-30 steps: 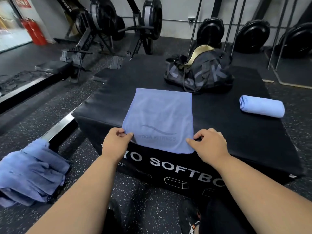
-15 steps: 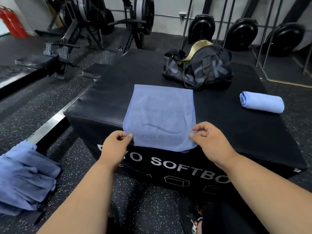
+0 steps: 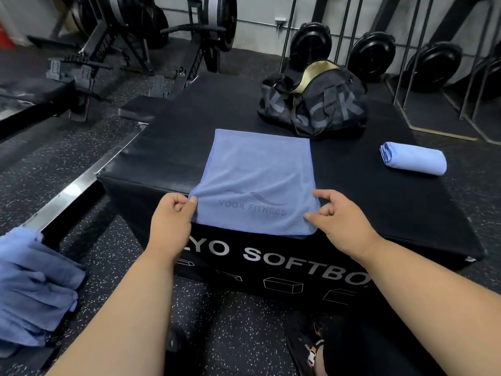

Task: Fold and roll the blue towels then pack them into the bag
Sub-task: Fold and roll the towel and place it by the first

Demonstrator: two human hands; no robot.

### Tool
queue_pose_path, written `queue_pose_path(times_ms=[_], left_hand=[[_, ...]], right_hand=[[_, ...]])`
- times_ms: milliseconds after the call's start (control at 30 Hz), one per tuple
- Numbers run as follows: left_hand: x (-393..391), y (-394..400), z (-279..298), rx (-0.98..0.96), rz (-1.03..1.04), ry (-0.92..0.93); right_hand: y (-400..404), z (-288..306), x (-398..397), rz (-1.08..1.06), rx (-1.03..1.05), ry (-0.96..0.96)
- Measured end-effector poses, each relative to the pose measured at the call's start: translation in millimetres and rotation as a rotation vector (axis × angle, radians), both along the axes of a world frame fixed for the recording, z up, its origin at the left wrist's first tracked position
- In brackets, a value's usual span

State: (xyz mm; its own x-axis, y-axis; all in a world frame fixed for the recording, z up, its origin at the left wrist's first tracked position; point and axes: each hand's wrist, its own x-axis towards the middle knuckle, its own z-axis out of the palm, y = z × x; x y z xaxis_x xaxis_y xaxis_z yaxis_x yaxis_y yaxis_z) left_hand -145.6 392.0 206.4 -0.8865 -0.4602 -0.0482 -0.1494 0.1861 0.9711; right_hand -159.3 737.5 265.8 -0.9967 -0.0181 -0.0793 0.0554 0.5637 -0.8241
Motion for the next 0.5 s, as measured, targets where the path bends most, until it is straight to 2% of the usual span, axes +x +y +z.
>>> queue_pose_path(times_ms=[100, 267, 500], left_hand=[[-1, -1, -1, 0.014, -0.009, -0.007], [-1, 0, -6, 0.070, -0.010, -0.042], [1, 10, -7, 0.045, -0.101, -0.156]], right_hand=[[-1, 2, -1, -0.031, 0.039, -0.013], [-3, 0, 1, -0.094, 0.247, 0.014], [-7, -2, 3, -0.155, 0.326, -0.016]])
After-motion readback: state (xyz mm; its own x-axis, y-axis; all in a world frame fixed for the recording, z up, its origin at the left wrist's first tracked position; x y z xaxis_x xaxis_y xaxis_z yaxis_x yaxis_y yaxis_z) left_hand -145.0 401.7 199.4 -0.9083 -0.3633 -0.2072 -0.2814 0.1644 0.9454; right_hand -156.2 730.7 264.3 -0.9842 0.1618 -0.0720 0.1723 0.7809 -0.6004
